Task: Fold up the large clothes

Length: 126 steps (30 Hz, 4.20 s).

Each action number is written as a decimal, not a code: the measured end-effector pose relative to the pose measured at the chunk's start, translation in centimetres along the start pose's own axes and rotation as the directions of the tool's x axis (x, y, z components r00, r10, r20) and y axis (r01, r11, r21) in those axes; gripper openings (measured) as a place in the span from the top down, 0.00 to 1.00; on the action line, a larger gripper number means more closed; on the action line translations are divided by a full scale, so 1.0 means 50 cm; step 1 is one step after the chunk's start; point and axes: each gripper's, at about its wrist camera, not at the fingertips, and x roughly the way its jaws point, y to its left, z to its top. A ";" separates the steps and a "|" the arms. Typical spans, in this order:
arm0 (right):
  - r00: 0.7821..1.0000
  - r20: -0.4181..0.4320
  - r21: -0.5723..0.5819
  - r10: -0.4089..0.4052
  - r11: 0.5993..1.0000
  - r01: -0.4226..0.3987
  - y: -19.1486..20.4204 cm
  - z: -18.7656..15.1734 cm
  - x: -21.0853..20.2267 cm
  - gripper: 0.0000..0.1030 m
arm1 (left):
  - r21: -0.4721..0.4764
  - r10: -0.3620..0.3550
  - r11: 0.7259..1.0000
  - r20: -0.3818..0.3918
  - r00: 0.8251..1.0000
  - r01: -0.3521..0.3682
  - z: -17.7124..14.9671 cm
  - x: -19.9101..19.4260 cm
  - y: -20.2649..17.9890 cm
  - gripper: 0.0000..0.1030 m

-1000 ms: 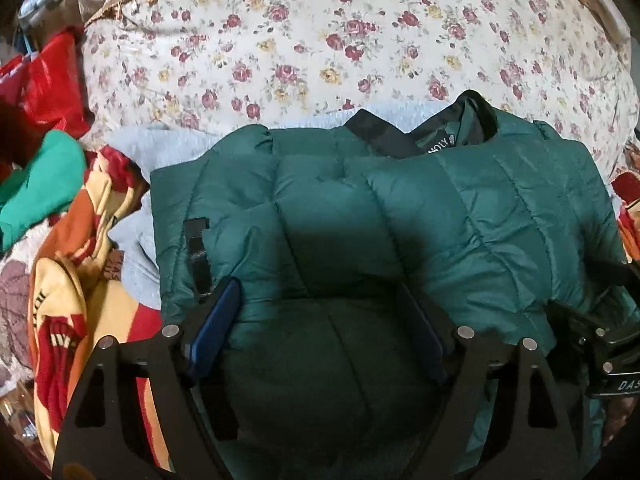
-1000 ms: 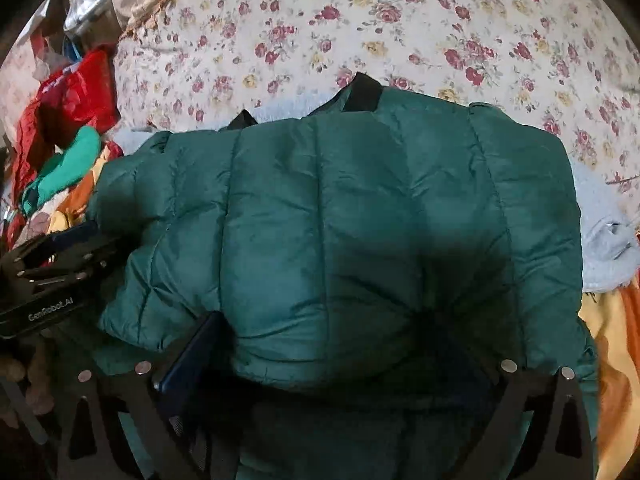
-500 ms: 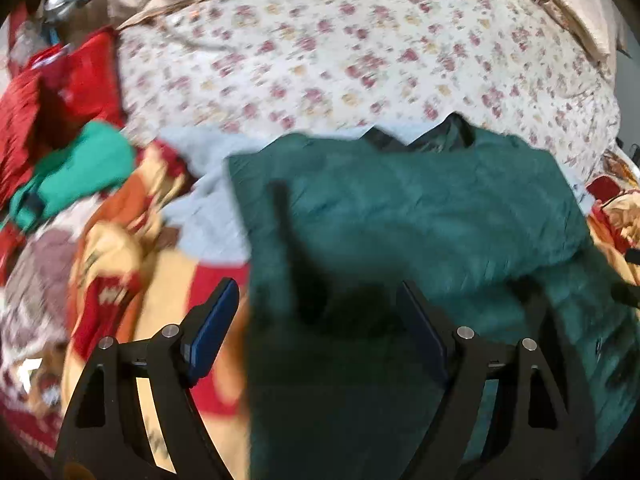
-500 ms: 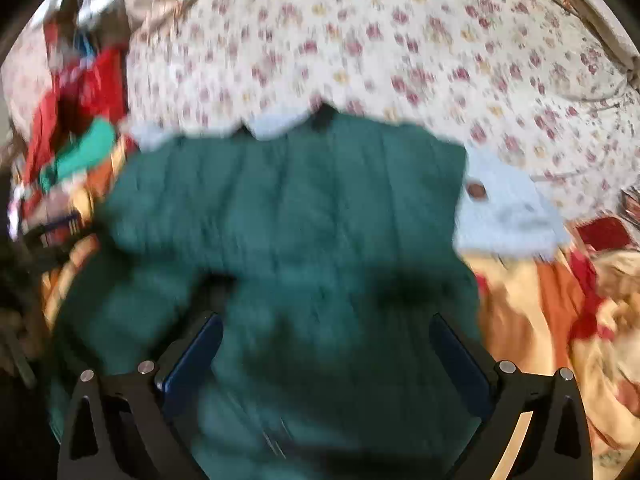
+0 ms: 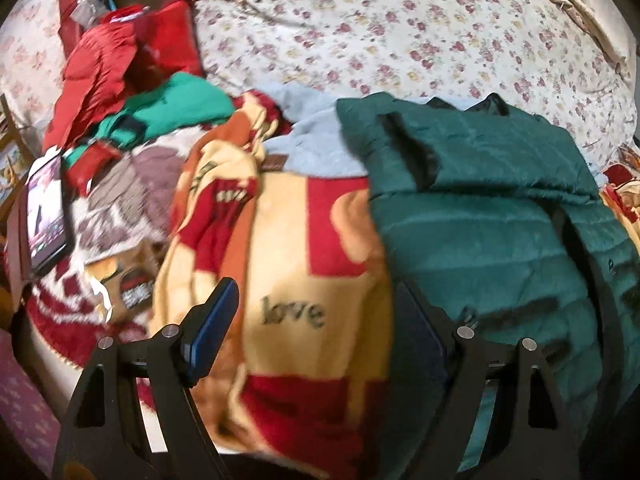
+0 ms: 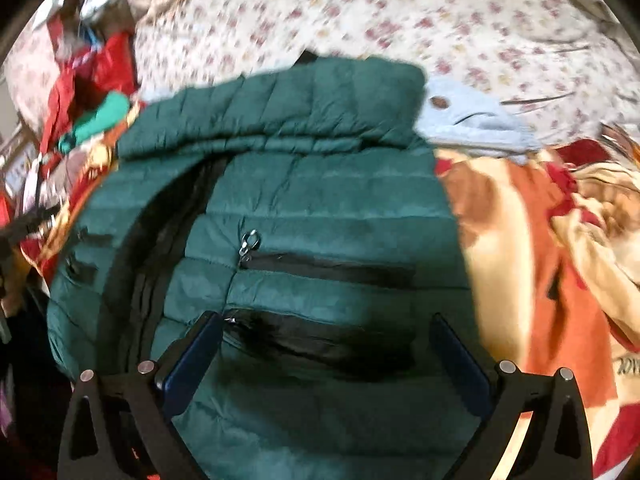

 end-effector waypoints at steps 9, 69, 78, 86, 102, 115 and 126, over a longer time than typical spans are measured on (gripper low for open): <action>0.996 0.093 0.103 -0.010 0.995 0.001 -0.078 -0.026 -0.087 0.01 | -0.101 -0.027 0.995 -0.013 1.000 0.026 -0.054 -0.026 0.096 0.21; 0.934 -0.065 0.166 0.350 0.927 -0.336 -0.081 -0.111 -0.005 0.17 | -0.017 -0.469 0.877 -0.240 0.850 0.479 -0.184 0.000 -0.111 0.21; 0.924 0.054 0.116 0.379 0.916 -0.383 -0.087 -0.111 -0.047 0.76 | -0.028 -0.476 0.878 -0.146 0.867 0.478 -0.174 -0.032 -0.076 0.86; 0.896 0.221 0.027 0.384 0.916 -0.400 -0.068 -0.117 -0.144 0.81 | -0.116 -0.511 0.850 0.051 0.858 0.513 -0.133 -0.096 0.010 0.88; 0.881 0.268 -0.013 0.390 0.916 -0.401 -0.035 -0.107 -0.214 0.82 | -0.123 -0.525 0.838 0.085 0.847 0.532 -0.137 -0.149 0.036 0.88; 0.922 0.244 -0.016 0.300 0.952 -0.306 -0.016 -0.113 -0.203 0.82 | -0.074 -0.471 0.877 0.067 0.879 0.475 -0.142 -0.148 0.005 0.86; 0.925 0.296 0.051 0.237 0.963 -0.263 -0.035 -0.099 -0.229 0.82 | -0.061 -0.480 0.873 0.063 0.875 0.483 -0.139 -0.156 0.004 0.86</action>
